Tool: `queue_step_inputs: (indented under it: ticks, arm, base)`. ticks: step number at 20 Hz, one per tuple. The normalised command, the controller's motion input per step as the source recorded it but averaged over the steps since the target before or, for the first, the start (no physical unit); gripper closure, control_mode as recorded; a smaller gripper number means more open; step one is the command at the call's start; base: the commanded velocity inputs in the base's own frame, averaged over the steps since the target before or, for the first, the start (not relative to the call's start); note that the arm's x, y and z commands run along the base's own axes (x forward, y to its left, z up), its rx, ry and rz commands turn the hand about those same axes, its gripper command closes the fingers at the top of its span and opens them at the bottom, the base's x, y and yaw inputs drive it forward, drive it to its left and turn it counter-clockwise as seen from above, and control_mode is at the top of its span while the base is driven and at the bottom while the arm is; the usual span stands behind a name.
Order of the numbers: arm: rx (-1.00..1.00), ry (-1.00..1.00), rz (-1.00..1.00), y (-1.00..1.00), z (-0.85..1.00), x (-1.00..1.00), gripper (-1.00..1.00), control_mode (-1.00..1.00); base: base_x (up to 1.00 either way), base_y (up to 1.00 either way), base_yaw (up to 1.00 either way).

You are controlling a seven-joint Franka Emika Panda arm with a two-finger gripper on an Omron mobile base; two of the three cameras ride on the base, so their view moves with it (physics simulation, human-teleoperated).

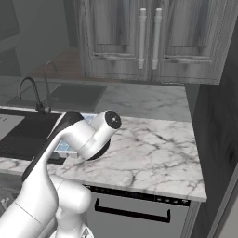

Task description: The ice cube tray has been filled with water. Take the tray and place it in the freezer to make ice. Close the freezer door after placing the tray.

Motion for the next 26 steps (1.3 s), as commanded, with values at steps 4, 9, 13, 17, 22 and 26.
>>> queue_step_inputs:
  ticks: [4,9,13,17,22,26]
  arm:
    - [0.00,0.00,0.00,0.00,0.00,0.00,1.00,1.00]
    - [0.00,0.00,0.00,0.00,0.00,0.00,1.00,1.00]
    - [0.00,0.00,0.00,0.00,0.00,0.00,1.00,1.00]
    - [0.00,0.00,0.00,0.00,0.00,0.00,1.00,1.00]
    - [0.00,0.00,0.00,0.00,0.00,0.00,1.00,1.00]
    - [0.00,0.00,0.00,0.00,0.00,0.00,1.00,1.00]
  base:
    - [-0.29,0.00,0.00]
    - [-0.49,0.00,0.00]
    - [-0.73,-0.01,0.00]
    - [-0.82,-0.06,0.00]
    - [-0.79,-0.11,0.00]
    - [-0.73,-0.13,0.00]
